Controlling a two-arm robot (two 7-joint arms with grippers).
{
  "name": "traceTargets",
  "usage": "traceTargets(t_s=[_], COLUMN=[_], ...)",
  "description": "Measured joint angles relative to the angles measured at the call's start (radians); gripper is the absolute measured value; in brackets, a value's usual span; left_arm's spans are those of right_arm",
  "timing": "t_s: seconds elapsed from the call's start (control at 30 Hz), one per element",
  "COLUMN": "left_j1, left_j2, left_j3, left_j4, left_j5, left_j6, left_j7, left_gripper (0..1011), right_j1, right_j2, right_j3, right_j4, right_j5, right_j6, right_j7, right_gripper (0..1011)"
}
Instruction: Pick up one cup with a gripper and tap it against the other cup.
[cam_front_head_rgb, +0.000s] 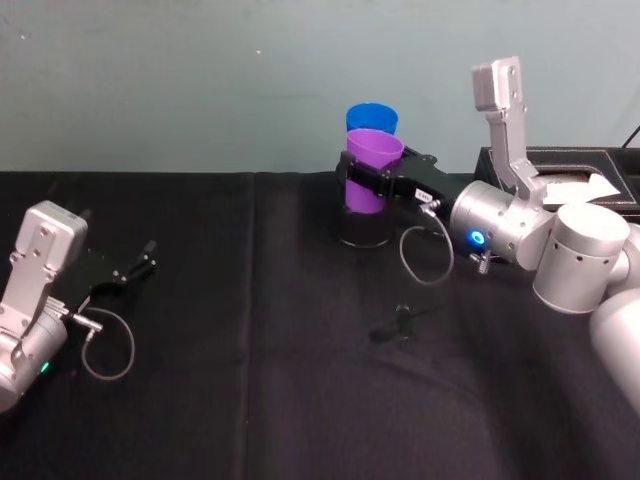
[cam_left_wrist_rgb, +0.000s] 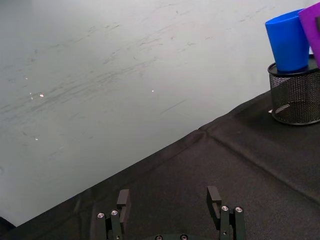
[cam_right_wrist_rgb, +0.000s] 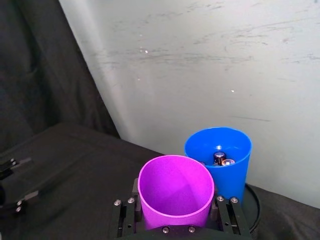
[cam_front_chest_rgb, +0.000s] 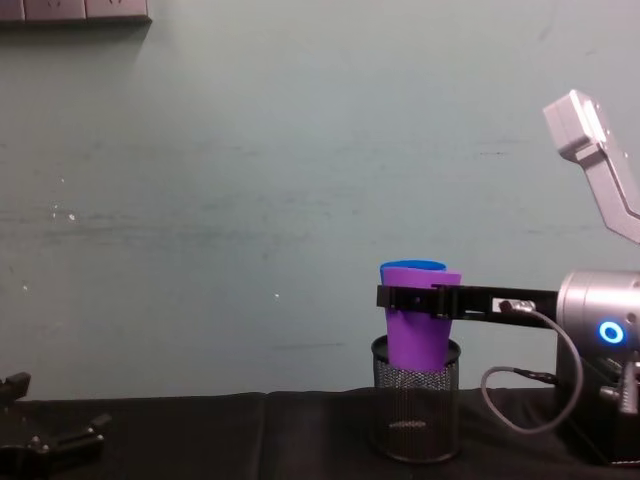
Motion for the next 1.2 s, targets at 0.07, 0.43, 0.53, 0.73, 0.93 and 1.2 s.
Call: traceTargets(t_s=[0.07,0.43,0.53,0.73,0.93,1.2], left_j1=[0.000,0.000,0.000,0.000,0.000,0.000], left_j2=[0.000,0.000,0.000,0.000,0.000,0.000], left_j3=[0.000,0.000,0.000,0.000,0.000,0.000], left_j4=[0.000,0.000,0.000,0.000,0.000,0.000], left_j5=[0.000,0.000,0.000,0.000,0.000,0.000], left_j6=[0.000,0.000,0.000,0.000,0.000,0.000], left_j7=[0.000,0.000,0.000,0.000,0.000,0.000], left_gripper=[1000,1000,1000,1000,1000,1000], right_j1=[-0.017,-0.203,-0.257,-0.287,-0.279,-0.274], right_j2=[0.009,0.102,0.111,0.085,0.051,0.031], right_j3=[-0.001,-0.018,-0.031,-0.047,-0.052,-0.046], right_j4=[-0.025,-0.248,-0.259,-0.176,-0.081,-0.037], right_j5=[0.001,-0.034,-0.102,-0.157,-0.176,-0.190], right_j6=[0.000,-0.069,-0.201,-0.319,-0.365,-0.373], right_j7=[-0.001,-0.041,-0.054,-0.051,-0.031,-0.011], right_gripper=[724,724,726,724,724,724])
